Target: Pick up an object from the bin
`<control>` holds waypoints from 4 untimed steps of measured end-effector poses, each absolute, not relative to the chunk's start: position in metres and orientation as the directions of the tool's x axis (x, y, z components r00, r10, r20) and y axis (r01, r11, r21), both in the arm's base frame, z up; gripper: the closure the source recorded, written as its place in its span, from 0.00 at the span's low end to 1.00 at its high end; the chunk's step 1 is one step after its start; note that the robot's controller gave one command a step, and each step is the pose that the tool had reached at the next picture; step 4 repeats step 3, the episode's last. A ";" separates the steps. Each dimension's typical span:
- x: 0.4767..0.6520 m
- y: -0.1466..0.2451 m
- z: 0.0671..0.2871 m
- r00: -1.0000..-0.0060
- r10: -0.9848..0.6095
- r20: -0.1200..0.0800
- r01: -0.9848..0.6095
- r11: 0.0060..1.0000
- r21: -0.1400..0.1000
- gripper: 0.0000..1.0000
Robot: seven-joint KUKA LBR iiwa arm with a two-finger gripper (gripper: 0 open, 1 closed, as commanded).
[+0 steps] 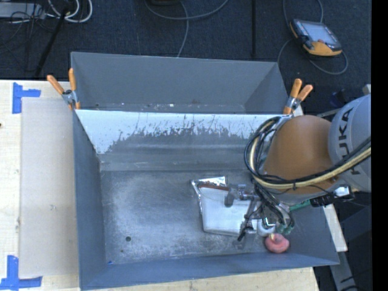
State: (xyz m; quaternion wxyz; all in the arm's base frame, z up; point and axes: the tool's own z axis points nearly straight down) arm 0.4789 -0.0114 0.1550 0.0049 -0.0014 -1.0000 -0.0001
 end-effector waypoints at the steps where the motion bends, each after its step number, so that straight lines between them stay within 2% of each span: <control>1: 0.522 -0.011 0.066 -0.999 0.052 0.003 0.052 0.999 0.001 0.00; 2: 0.521 -0.011 0.070 -0.999 0.050 0.006 0.050 0.999 0.001 1.00; 3: 0.508 -0.025 0.286 -0.997 0.072 -0.007 0.072 0.997 0.000 1.00; 4: 0.508 -0.025 0.286 -0.997 0.072 -0.007 0.072 0.997 0.000 1.00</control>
Offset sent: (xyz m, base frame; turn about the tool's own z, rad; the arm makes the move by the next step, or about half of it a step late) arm 0.0428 -0.0003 -0.0850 0.0495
